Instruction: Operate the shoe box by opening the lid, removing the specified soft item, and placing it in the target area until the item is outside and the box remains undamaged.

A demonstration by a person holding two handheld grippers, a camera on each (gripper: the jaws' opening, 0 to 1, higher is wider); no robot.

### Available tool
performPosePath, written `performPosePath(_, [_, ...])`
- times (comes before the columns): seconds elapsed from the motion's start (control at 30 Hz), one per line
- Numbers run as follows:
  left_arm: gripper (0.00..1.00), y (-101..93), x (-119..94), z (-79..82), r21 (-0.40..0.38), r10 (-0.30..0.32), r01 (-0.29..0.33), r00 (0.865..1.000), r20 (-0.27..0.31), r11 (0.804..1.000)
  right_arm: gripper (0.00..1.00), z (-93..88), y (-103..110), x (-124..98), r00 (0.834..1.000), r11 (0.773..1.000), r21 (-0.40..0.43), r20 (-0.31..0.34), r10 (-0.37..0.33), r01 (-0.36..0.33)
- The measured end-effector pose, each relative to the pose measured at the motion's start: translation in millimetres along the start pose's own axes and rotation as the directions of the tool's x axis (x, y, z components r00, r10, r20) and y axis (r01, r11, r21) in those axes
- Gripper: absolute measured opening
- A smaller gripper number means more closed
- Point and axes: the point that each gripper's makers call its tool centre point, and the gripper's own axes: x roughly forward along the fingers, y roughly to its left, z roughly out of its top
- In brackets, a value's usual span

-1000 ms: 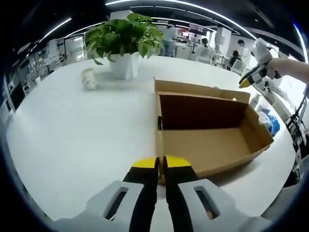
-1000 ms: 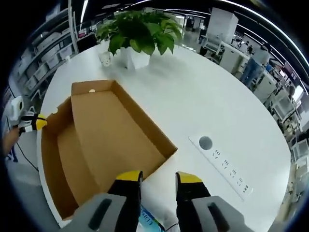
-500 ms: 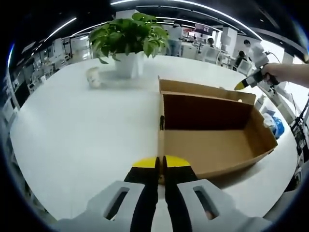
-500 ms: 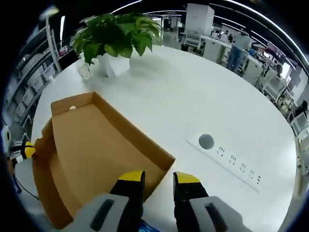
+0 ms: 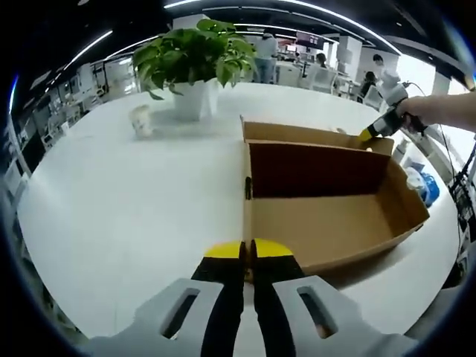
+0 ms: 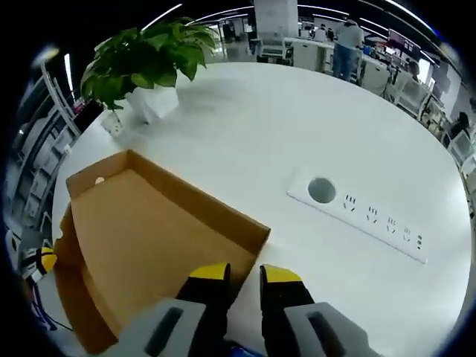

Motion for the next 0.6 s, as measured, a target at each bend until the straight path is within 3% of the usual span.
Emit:
performPosePath(0.13, [0.0, 0.0, 0.5, 0.1, 0.001, -0.001, 0.001, 1.0, 0.003, 1.0, 0.04, -0.9, 0.9, -2.7, 1.0, 1.0, -0.018, -0.002, -0.017, 0.017])
performPosePath(0.6, [0.0, -1.7, 0.0, -1.0, 0.005, -0.01, 0.01, 1.0, 0.003, 1.0, 0.0, 10.7, 1.3, -23.0, 0.997, 0.998, 0.046, 0.053, -0.054, 0.052])
